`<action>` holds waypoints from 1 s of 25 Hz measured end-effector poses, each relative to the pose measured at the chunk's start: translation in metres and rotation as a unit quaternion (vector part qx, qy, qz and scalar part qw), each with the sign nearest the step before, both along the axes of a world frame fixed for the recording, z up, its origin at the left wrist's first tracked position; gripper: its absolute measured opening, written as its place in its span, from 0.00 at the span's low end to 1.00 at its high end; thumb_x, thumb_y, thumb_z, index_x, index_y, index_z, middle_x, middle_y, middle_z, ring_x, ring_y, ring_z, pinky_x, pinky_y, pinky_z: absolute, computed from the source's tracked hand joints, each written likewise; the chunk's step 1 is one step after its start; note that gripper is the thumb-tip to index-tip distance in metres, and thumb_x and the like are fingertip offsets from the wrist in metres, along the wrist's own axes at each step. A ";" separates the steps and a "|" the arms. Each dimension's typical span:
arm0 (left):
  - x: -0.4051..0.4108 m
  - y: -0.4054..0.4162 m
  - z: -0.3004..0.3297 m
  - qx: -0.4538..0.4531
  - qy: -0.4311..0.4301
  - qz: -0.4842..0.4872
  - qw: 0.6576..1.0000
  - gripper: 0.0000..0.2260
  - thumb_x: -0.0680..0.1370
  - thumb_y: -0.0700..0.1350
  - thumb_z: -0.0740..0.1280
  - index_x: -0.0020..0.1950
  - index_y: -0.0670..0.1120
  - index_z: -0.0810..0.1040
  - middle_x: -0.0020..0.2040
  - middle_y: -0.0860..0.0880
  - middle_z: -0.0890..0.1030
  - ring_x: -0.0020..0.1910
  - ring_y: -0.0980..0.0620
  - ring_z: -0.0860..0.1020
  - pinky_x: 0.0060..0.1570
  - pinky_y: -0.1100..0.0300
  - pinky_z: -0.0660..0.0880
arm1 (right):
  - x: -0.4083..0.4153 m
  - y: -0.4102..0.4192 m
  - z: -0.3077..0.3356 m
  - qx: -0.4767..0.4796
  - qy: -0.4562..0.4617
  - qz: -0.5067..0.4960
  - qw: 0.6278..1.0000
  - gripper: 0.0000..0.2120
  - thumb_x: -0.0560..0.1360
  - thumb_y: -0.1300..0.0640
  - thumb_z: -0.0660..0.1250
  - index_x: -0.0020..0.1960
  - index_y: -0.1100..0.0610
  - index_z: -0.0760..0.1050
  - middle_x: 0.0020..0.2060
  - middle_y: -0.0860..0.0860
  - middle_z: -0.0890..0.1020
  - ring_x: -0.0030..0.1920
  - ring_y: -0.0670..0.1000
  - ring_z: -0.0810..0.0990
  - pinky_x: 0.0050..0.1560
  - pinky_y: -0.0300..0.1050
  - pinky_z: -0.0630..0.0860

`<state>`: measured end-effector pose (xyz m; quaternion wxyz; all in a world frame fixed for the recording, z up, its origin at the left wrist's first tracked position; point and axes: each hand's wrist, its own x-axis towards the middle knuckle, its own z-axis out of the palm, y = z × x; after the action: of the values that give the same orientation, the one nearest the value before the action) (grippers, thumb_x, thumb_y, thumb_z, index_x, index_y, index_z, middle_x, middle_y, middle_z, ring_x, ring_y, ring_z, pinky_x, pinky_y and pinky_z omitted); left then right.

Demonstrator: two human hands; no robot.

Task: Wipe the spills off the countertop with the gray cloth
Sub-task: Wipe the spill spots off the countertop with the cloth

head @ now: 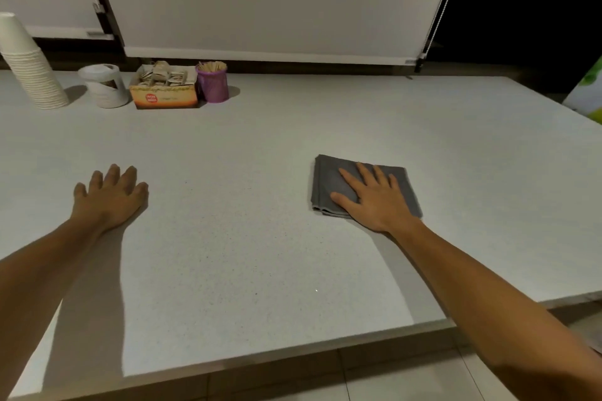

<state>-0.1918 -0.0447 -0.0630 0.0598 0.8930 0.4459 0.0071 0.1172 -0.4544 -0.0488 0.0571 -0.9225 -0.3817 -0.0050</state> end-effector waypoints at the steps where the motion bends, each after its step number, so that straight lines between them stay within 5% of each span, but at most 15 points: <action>1: 0.000 -0.004 0.001 -0.001 -0.001 0.003 1.000 0.26 0.79 0.59 0.49 0.76 0.52 0.57 0.81 0.44 0.54 0.78 0.37 0.52 0.72 0.36 0.51 | -0.009 -0.017 -0.001 0.002 0.001 -0.019 1.000 0.41 0.70 0.20 0.37 0.79 0.36 0.48 0.81 0.49 0.52 0.79 0.59 0.48 0.76 0.65 0.44; 7: 0.015 -0.011 0.014 -0.033 0.018 0.031 0.999 0.16 0.81 0.56 0.53 0.63 0.48 0.69 0.71 0.39 0.65 0.72 0.33 0.61 0.68 0.34 0.56 | -0.091 -0.072 -0.004 0.002 0.001 -0.071 0.997 0.40 0.71 0.21 0.33 0.80 0.36 0.43 0.81 0.50 0.47 0.79 0.59 0.44 0.75 0.65 0.39; 16: 0.036 0.004 0.011 -0.034 0.002 -0.017 0.999 0.20 0.81 0.61 0.52 0.61 0.48 0.68 0.71 0.41 0.66 0.72 0.30 0.60 0.69 0.31 0.53 | -0.116 -0.068 -0.006 -0.023 0.001 -0.051 0.998 0.39 0.70 0.22 0.30 0.78 0.33 0.36 0.81 0.49 0.44 0.79 0.58 0.39 0.75 0.65 0.35; 25: 0.046 0.031 -0.007 0.019 -0.002 -0.065 0.998 0.37 0.76 0.68 0.40 0.79 0.48 0.54 0.81 0.41 0.53 0.79 0.35 0.50 0.74 0.35 0.47 | 0.011 0.046 -0.004 -0.018 0.007 -0.086 0.996 0.41 0.71 0.22 0.37 0.80 0.38 0.46 0.81 0.54 0.51 0.78 0.63 0.46 0.74 0.70 0.42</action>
<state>-0.1455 -0.0136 -0.0697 0.0440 0.9211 0.3866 0.0137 0.1280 -0.4086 -0.0532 0.0420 -0.9529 -0.3003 0.0031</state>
